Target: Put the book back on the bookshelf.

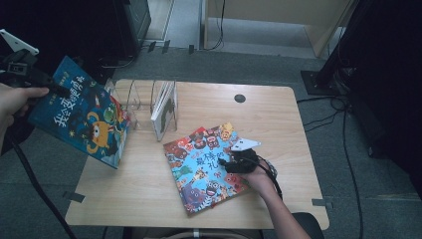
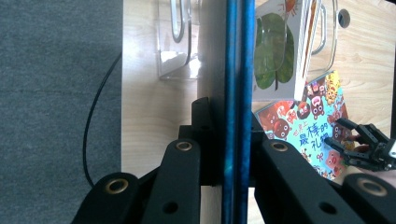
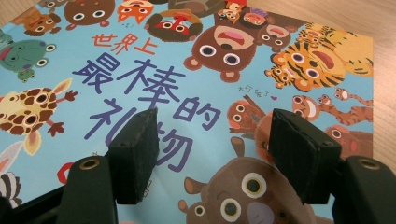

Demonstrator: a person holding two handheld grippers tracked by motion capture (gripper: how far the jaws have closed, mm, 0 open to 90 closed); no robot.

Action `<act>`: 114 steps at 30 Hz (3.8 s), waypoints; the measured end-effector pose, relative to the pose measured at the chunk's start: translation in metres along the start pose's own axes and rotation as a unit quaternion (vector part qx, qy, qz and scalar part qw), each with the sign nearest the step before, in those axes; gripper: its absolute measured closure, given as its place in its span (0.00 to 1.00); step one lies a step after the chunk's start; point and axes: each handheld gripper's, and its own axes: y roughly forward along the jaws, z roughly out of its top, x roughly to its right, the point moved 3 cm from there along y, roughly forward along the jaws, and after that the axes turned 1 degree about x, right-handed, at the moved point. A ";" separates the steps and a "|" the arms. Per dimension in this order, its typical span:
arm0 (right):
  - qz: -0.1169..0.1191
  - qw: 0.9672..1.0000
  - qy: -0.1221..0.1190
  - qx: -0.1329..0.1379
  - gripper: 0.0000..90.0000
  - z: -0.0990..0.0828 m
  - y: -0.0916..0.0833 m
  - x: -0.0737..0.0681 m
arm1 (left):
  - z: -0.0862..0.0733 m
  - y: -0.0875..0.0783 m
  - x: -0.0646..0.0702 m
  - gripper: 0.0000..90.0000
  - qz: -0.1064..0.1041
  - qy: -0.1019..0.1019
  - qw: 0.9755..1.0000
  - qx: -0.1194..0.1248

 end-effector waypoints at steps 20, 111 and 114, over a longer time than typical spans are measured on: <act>-0.001 1.000 0.003 0.001 0.37 0.000 0.000 0.000 | 0.046 0.031 -0.007 0.92 -0.002 -0.012 1.000 0.000; 0.008 1.000 -0.004 -0.005 0.28 0.000 0.000 -0.001 | -0.049 0.005 -0.012 0.53 -0.030 0.037 0.997 0.064; 0.010 1.000 -0.004 -0.005 0.29 0.000 0.000 0.000 | -0.064 0.008 -0.011 0.53 -0.037 0.039 0.996 0.071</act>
